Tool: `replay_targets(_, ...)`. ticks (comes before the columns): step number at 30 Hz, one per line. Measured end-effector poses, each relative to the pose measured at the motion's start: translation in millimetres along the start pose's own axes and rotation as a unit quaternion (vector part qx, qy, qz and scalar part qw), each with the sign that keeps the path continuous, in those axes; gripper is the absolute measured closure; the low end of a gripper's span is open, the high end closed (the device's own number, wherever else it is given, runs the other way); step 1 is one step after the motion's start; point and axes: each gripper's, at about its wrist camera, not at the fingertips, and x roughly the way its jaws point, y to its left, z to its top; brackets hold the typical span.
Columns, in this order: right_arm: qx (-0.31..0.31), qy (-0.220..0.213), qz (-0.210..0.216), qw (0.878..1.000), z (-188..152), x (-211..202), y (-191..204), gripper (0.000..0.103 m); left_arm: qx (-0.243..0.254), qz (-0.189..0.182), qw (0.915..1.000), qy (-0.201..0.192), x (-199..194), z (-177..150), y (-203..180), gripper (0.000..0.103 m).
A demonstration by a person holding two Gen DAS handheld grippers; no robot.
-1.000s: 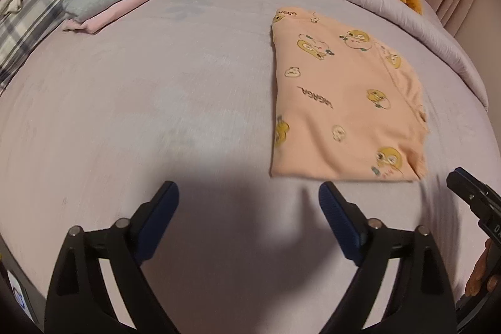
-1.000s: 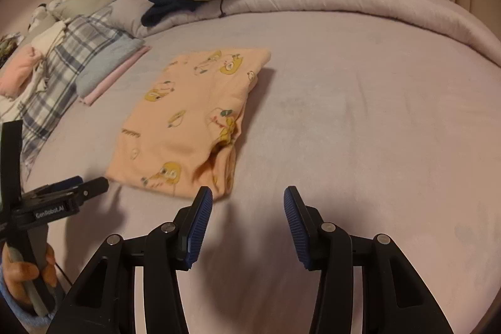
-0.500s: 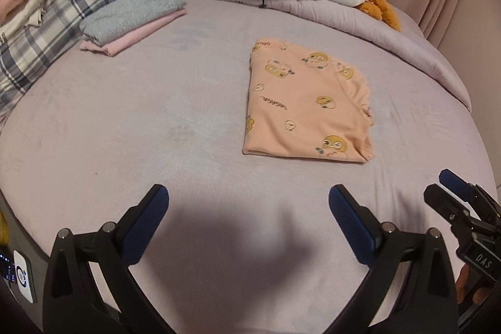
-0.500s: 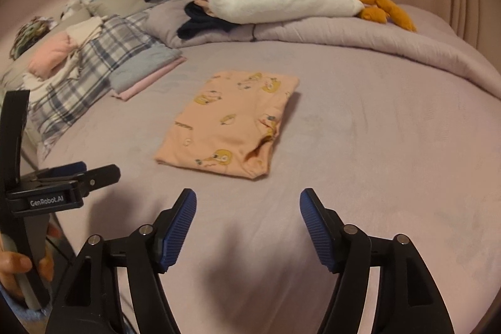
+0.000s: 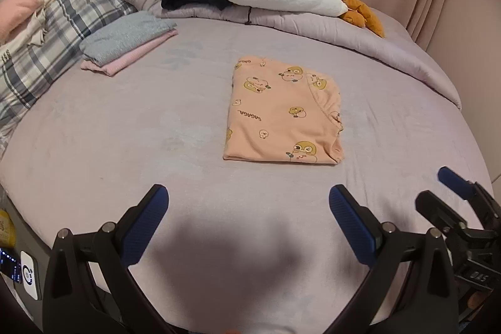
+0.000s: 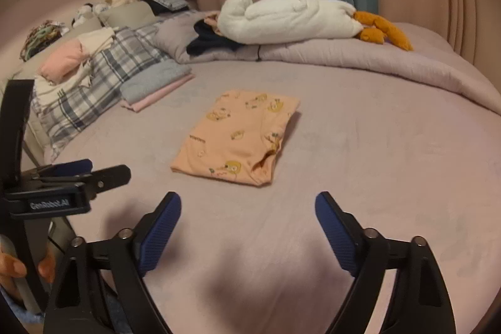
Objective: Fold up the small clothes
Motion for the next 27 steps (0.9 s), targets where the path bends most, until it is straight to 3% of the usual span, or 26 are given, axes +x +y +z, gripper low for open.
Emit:
replay_targets(7, -0.009, -0.013, -0.004, 1.000, 0, -8, 4, 0.004, -0.005, -0.003, 0.9998, -0.019, -16, -2, -2, 0.000)
replay_targets(13, -0.018, -0.027, -0.011, 0.999, 4, -14, 7, 0.003, -0.014, -0.002, 0.9994, -0.031, -28, -2, -1, 0.000)
replay_targets(19, -0.029, -0.031, -0.005, 0.999, 8, -17, 13, 0.003, -0.019, 0.033, 0.9989, -0.026, -37, -1, -1, 0.000)
replay_targets(27, -0.039, -0.018, 0.005, 0.999, 12, -12, 18, 0.001, -0.012, 0.052, 0.9983, -0.021, -38, -3, -5, 0.000)
